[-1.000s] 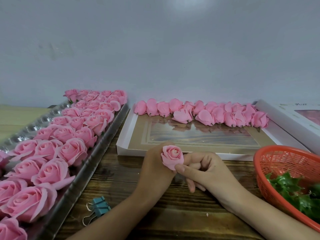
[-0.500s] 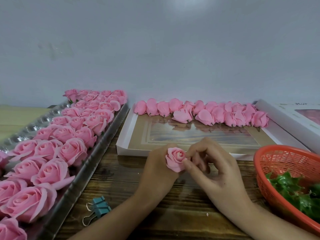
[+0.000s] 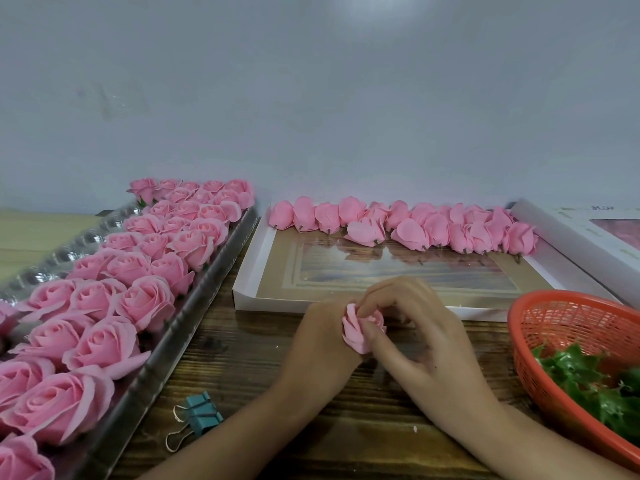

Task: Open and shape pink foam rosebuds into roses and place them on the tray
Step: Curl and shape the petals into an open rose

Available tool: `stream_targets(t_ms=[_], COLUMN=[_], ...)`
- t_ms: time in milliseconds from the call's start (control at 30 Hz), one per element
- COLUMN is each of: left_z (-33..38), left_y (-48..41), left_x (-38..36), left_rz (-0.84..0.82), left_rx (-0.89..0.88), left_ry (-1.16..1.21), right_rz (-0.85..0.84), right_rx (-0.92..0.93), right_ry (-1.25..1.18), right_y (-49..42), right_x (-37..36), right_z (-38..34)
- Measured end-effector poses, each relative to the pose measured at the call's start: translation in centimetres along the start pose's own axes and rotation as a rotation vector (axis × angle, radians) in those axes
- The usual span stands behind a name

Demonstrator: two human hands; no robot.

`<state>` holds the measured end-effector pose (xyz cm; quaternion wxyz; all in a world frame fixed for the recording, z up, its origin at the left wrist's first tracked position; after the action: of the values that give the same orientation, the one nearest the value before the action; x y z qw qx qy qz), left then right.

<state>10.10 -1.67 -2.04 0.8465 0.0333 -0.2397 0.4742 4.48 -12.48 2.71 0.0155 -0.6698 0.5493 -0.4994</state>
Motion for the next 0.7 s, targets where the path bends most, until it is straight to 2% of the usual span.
stream_targets(t_ms=[67,167,333,433,600,700], left_z=[-0.4,-0.4,0.1,-0.5,-1.3,-1.9], left_y=[-0.1,-0.2,-0.3,-0.7,-0.6,-1.1], left_x=[-0.4,-0.3,-0.7,-0.5,-0.4,-1.1], left_rz=[-0.05,0.004,-0.017,-0.009,0.027,-0.11], left_rx=[0.008,-0.043,-0.138,-0.098,-0.028,0.044], left_ry=[-0.012,-0.065,-0.156,-0.188,-0.072,0.033], right_rz=[-0.013,-0.035,-0.031,-0.026,-0.032,-0.023], right_rx=[0.005,0.029,0.036,0.04,0.05,0.041], right_ry=[0.014,0.028,0.027,0.022,-0.002,-0.022], right_y=[0.0,-0.1,0.0,-0.1,-0.2,-0.1], right_x=[0.0,-0.2,-0.3,-0.3,-0.2,-0.1], right_z=[0.0,-0.2,-0.1,0.0,0.0,0.1])
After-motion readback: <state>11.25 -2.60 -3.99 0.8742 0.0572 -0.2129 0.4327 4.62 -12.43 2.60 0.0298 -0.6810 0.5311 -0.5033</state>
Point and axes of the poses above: each hand's wrist, its own y-axis away from the middle knuckle, its own x-axis out of the back of the hand, z = x × y, the point moved 5 cm from there along -y, towards the middle knuckle, and after that the axes turned 13 degrees about -z, right-handed, at the moved point
